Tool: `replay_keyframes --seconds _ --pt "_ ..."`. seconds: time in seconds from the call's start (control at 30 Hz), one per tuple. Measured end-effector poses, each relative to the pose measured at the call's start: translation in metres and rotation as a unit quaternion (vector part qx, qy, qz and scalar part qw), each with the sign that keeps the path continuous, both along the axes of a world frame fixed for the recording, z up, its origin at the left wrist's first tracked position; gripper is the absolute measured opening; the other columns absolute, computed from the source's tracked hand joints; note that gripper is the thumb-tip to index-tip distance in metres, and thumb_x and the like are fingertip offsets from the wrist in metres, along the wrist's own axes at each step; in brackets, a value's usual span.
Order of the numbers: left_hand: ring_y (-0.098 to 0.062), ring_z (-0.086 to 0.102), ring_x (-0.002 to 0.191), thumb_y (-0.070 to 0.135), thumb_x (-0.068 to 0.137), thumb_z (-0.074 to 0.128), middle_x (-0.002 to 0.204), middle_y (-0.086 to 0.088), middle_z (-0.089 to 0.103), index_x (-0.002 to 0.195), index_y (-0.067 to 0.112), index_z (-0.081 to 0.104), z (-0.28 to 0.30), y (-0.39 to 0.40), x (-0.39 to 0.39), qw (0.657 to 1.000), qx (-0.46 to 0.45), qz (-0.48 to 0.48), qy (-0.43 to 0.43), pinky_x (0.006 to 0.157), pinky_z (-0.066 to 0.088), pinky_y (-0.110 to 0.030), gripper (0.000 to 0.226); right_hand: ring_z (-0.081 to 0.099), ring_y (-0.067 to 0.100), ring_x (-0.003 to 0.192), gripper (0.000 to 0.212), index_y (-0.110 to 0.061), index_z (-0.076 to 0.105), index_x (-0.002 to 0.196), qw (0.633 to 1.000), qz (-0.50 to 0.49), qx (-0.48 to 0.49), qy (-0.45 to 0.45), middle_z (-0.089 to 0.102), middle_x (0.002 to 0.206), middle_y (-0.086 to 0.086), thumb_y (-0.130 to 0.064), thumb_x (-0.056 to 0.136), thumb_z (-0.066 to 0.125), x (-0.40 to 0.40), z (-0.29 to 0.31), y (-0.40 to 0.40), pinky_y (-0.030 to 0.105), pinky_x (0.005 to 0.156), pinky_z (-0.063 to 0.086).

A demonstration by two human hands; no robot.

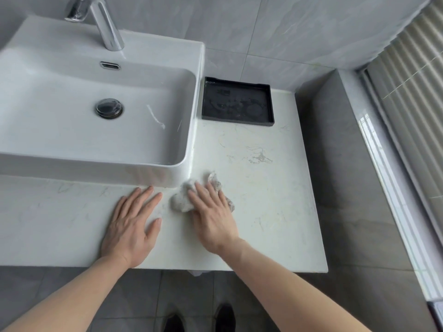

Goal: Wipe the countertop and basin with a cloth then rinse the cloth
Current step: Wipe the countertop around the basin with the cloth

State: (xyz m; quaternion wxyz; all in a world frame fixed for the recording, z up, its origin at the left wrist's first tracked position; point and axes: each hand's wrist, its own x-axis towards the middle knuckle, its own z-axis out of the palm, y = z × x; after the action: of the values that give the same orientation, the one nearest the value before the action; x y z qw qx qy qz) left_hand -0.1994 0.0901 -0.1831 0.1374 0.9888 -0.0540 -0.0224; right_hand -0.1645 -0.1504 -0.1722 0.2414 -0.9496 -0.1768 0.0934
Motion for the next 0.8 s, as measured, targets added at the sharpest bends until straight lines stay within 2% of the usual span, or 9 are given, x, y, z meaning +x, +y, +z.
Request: replay_keyframes --seconds 0.07,0.17,0.3,0.4,0.53,0.63,0.7,0.77,0.8 --pt "-0.020 0.020 0.158 0.048 0.096 0.037 0.168 0.006 0.029 0.158 0.029 0.039 0.000 0.000 0.000 1.000 0.001 0.001 -0.005 0.128 0.016 -0.047 0.065 -0.013 0.023 0.160 0.062 -0.035 0.013 0.165 0.998 0.019 -0.051 -0.009 -0.001 0.174 -0.013 -0.052 0.108 0.030 -0.012 -0.001 0.006 0.050 0.129 -0.010" --pt "-0.021 0.021 0.157 0.047 0.095 0.038 0.168 0.005 0.030 0.157 0.028 0.039 -0.001 -0.001 0.000 1.000 -0.001 0.000 -0.008 0.128 0.016 -0.047 0.065 -0.014 0.020 0.160 0.060 -0.038 0.011 0.165 0.998 -0.023 -0.054 -0.037 -0.002 0.173 -0.018 -0.055 0.109 0.027 -0.019 -0.005 -0.021 0.047 0.129 -0.012" --pt "-0.021 0.020 0.157 0.047 0.095 0.037 0.168 0.006 0.029 0.158 0.028 0.038 -0.001 0.000 -0.001 1.000 -0.003 0.004 -0.005 0.129 0.014 -0.046 0.065 0.000 0.017 0.161 0.057 -0.033 0.023 0.164 0.990 -0.124 -0.054 -0.045 0.011 0.172 -0.015 -0.032 0.110 0.040 -0.019 -0.014 -0.099 0.045 0.131 0.004" --pt "-0.022 0.021 0.157 0.047 0.095 0.037 0.168 0.005 0.030 0.158 0.028 0.039 -0.002 -0.001 -0.001 1.000 -0.004 0.004 -0.005 0.128 0.015 -0.047 0.066 0.014 0.020 0.160 0.055 -0.020 0.036 0.161 0.974 -0.213 -0.054 -0.049 0.021 0.170 -0.011 -0.010 0.107 0.044 -0.017 -0.013 -0.163 0.049 0.127 0.022" --pt "-0.021 0.021 0.157 0.048 0.095 0.036 0.168 0.006 0.029 0.158 0.029 0.039 -0.002 -0.001 -0.001 1.000 -0.001 0.006 -0.004 0.128 0.015 -0.047 0.066 0.022 0.010 0.157 0.048 -0.021 0.037 0.160 0.948 -0.316 0.019 -0.029 0.029 0.166 -0.015 -0.017 0.113 0.033 -0.009 0.013 -0.183 0.043 0.124 0.031" --pt "-0.021 0.020 0.157 0.048 0.095 0.036 0.168 0.006 0.030 0.158 0.028 0.039 -0.001 -0.001 -0.001 1.000 -0.004 0.007 -0.005 0.128 0.015 -0.047 0.066 0.024 0.014 0.157 0.056 -0.019 0.038 0.160 0.961 -0.261 0.070 -0.060 0.034 0.166 -0.008 0.001 0.107 0.037 -0.011 0.025 -0.134 0.040 0.128 0.024" --pt "-0.022 0.021 0.157 0.048 0.095 0.037 0.168 0.006 0.030 0.157 0.028 0.040 -0.001 -0.001 0.000 1.000 -0.005 0.005 -0.007 0.128 0.016 -0.047 0.066 0.015 0.013 0.159 0.071 -0.023 0.034 0.161 0.979 -0.186 0.067 -0.055 0.028 0.169 -0.010 0.012 0.100 0.038 -0.021 0.024 -0.086 0.030 0.130 0.015" --pt "-0.022 0.022 0.157 0.048 0.094 0.038 0.168 0.005 0.031 0.157 0.027 0.041 -0.002 -0.001 0.000 1.000 -0.007 0.004 -0.010 0.128 0.016 -0.048 0.066 0.003 0.012 0.160 0.073 -0.026 0.027 0.164 0.993 -0.099 0.059 -0.022 0.017 0.171 -0.012 0.007 0.099 0.039 -0.034 0.020 -0.038 0.022 0.128 0.006" --pt "-0.022 0.022 0.157 0.048 0.094 0.038 0.168 0.005 0.031 0.157 0.027 0.041 -0.002 -0.001 0.000 1.000 -0.008 0.004 -0.011 0.128 0.016 -0.048 0.066 -0.003 0.013 0.160 0.072 -0.026 0.023 0.165 0.998 -0.054 0.044 -0.009 0.011 0.172 -0.012 0.001 0.100 0.040 -0.041 0.015 -0.018 0.025 0.129 0.002"
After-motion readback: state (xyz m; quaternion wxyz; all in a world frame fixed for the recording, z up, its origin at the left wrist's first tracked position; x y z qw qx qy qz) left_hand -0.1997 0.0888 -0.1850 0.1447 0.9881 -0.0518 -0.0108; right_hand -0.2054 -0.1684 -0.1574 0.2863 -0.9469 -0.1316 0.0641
